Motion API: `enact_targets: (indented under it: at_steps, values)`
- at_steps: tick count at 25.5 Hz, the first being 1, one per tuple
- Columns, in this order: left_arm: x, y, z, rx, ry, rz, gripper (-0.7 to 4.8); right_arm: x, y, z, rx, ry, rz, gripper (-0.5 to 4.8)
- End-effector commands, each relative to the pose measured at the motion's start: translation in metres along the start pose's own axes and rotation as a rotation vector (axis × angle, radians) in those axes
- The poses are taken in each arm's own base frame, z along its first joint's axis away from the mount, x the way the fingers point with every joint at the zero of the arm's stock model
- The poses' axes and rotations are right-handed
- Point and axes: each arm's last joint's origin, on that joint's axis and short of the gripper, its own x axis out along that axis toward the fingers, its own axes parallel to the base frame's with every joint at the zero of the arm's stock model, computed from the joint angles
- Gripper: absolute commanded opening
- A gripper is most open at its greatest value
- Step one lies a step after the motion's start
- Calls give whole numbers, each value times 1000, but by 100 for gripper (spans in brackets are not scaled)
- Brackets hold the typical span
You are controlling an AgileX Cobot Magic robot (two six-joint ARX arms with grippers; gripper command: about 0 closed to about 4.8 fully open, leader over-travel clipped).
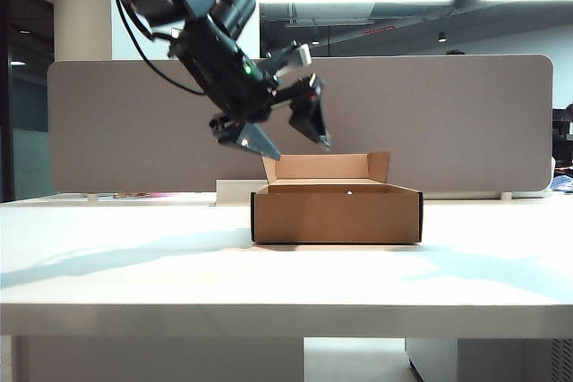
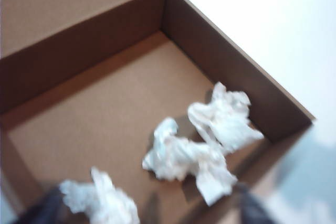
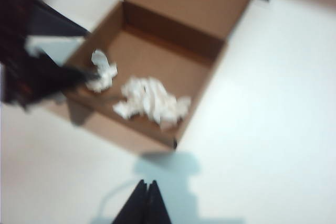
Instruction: Pick up all the paper balls on the table and put them in the paper box.
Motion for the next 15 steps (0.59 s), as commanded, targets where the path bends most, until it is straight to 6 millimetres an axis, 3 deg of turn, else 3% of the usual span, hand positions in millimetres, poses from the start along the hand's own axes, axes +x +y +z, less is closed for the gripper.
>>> enact_targets:
  at_steps: [1, 3, 5, 15]
  values:
    - [-21, -6, 5, 1, 51, -7, 218, -12, -1, -30, 56, -74, -7, -8]
    - [-30, -8, 6, 22, 78, -7, 77, -19, -1, -56, 66, -92, -30, -8]
    - [-39, -10, 6, 58, 105, -11, 3, -25, 0, -79, 88, -119, -44, -8]
    - [-87, -23, -8, 93, 107, -4, -3, -51, 14, -188, 200, -347, -175, -8]
